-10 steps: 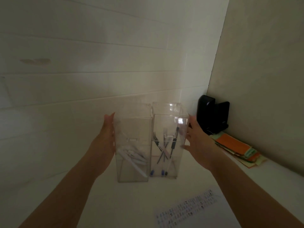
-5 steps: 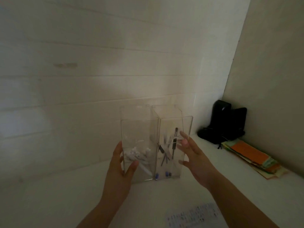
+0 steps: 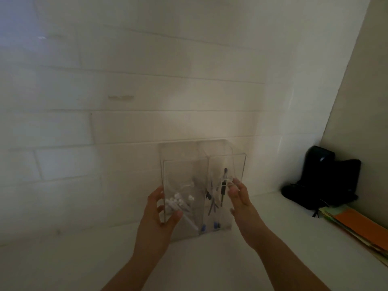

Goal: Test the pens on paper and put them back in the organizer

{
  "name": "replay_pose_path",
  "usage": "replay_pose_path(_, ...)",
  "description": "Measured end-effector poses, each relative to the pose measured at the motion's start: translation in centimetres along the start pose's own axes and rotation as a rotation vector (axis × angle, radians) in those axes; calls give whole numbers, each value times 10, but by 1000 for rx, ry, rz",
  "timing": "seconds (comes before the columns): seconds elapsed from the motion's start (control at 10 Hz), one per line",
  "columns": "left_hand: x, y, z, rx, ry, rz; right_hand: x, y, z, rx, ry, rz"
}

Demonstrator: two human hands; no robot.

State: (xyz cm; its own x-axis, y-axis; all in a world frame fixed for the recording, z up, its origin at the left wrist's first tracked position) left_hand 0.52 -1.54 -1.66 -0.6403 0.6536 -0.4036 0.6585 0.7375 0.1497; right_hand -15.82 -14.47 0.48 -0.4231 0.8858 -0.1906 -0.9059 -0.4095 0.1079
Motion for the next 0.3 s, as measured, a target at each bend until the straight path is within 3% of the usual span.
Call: replay_pose_path(0.3, 0, 0, 4, -12, 25, 12, 0, -2, 3, 71, -27, -1)
Point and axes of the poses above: each hand's wrist, its own x-axis away from the middle knuckle, its own y-axis out of the back of the hand, z = x × y, the point moved 2 cm from there along -x, towards the middle knuckle, and after that the axes turned 2 degrees about -z, right-handed, at the moved point
